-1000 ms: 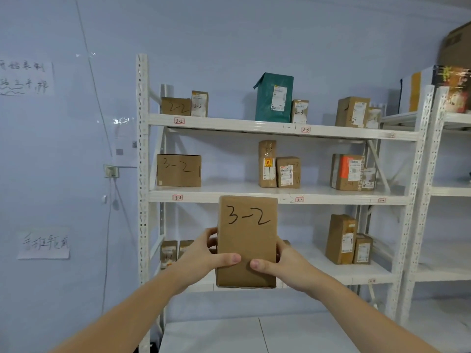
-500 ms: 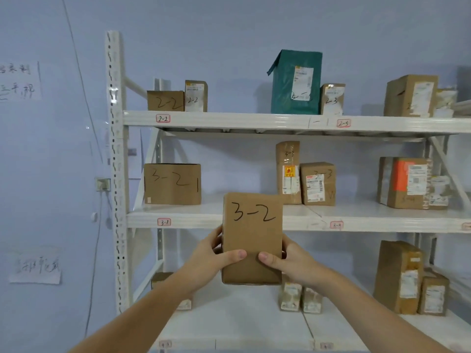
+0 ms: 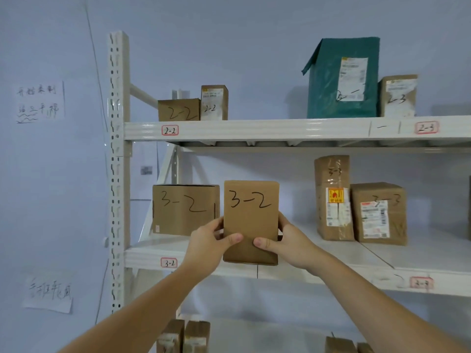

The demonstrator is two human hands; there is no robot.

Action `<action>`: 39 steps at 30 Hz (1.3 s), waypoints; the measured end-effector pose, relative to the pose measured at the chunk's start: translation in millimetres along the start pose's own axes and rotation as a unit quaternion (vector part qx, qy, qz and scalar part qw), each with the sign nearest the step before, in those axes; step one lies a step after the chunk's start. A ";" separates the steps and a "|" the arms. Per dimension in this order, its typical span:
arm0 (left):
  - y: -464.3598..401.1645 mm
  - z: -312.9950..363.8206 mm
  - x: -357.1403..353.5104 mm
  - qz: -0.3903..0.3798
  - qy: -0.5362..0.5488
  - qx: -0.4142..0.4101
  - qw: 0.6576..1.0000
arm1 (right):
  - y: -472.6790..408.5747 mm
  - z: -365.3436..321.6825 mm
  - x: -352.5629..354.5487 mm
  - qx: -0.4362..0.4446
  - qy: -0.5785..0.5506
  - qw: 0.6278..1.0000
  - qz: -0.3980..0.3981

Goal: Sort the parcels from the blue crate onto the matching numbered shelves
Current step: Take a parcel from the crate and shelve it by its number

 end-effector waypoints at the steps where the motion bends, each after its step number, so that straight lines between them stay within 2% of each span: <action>1: -13.4 -7.1 4.8 0.004 -0.011 0.004 1.000 | -14.7 3.9 1.4 -0.004 0.003 1.000 0.001; 5: -56.5 -47.8 15.0 -0.013 -0.051 0.036 0.998 | -60.8 33.2 -1.6 -0.039 0.016 0.999 -0.001; 10: -90.9 -88.2 13.9 -0.045 -0.027 0.048 0.997 | -102.7 63.4 1.7 -0.072 0.037 0.997 0.014; 13: -110.0 -92.9 20.3 -0.071 -0.146 0.073 0.984 | -123.2 72.5 4.7 -0.084 0.051 0.995 0.011; 16: -123.2 -92.7 32.5 -0.066 -0.318 0.103 0.940 | -136.9 79.6 2.6 -0.085 0.051 0.995 0.006; 18: -129.5 -97.7 40.1 -0.062 -0.361 0.110 0.924 | -145.2 83.6 1.6 -0.089 0.049 0.995 0.003; 27: -151.4 -118.9 55.7 -0.100 -0.404 0.127 0.900 | -171.2 91.8 5.0 -0.127 0.054 0.990 -0.009; 34: -157.5 -126.7 51.9 -0.085 -0.420 0.118 0.896 | -190.1 122.4 14.4 -0.119 0.051 0.991 0.021; 39: -156.5 -129.7 51.3 -0.077 -0.444 0.104 0.887 | -184.2 103.6 5.6 -0.136 0.072 0.987 0.041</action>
Point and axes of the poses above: each hand's wrist, its own y-axis away from the middle knuckle, its own x-axis out of the back of the hand, z = x × y, the point moved 3 cm from there along -y, towards the middle knuckle, and after that the axes turned 14 degrees about -z, right-handed, at the moved point
